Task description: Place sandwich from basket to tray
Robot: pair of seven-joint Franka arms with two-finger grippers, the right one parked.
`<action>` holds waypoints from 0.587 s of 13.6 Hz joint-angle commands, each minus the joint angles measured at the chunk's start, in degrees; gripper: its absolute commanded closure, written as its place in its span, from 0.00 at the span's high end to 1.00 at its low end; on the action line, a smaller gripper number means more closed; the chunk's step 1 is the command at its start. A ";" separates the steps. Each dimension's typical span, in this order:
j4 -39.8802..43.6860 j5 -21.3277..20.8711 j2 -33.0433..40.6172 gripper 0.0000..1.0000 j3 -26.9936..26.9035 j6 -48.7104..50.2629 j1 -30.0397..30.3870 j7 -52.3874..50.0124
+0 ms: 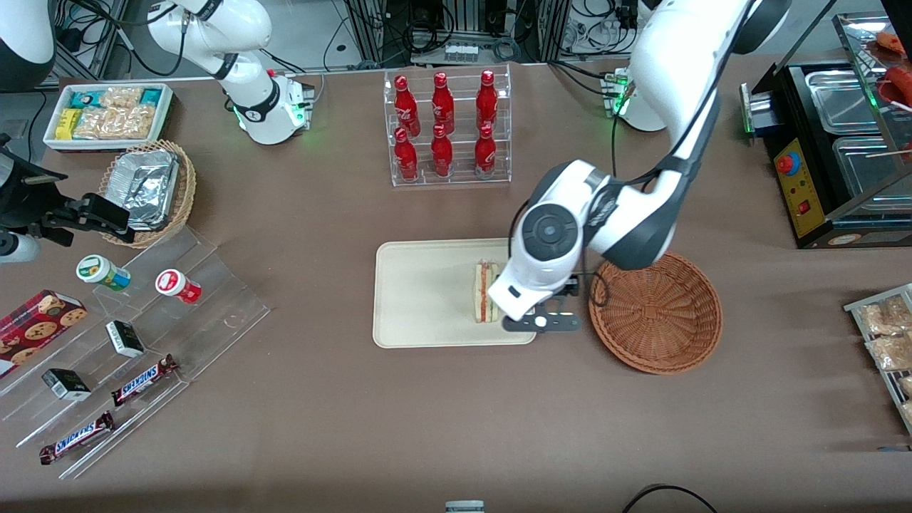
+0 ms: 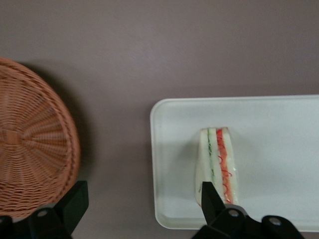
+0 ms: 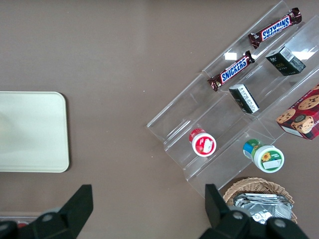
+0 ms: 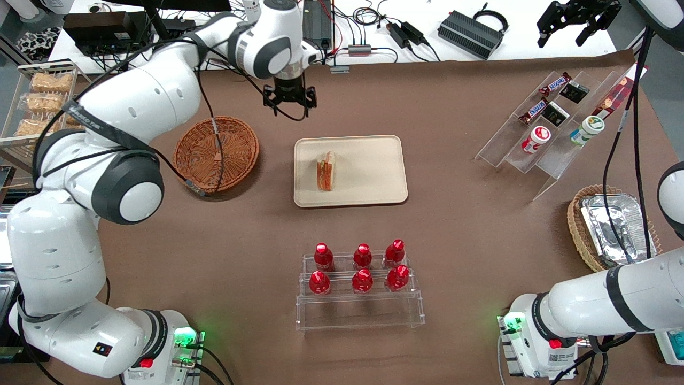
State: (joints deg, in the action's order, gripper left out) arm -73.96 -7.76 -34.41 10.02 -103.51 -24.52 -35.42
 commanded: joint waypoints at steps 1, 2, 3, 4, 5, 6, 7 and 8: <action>-0.31 0.37 4.16 1.00 -4.03 2.69 -0.27 -0.97; -0.31 0.37 4.87 1.00 -4.39 3.30 -0.27 -0.88; -0.48 0.46 5.92 1.00 -5.09 4.35 -0.10 -0.62; -0.57 0.98 6.80 1.00 -7.01 5.50 -0.18 -0.18; -0.75 3.25 8.12 1.00 -8.69 6.38 -0.18 0.78; -0.75 4.67 9.00 1.00 -10.44 7.00 -0.18 2.53; -0.83 5.20 9.79 1.00 -11.68 8.22 -0.18 4.11; -0.83 6.34 10.50 1.00 -12.82 9.71 -0.18 6.13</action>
State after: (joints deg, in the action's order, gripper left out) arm -73.85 -3.58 -26.34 -0.48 -96.28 -24.26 -32.30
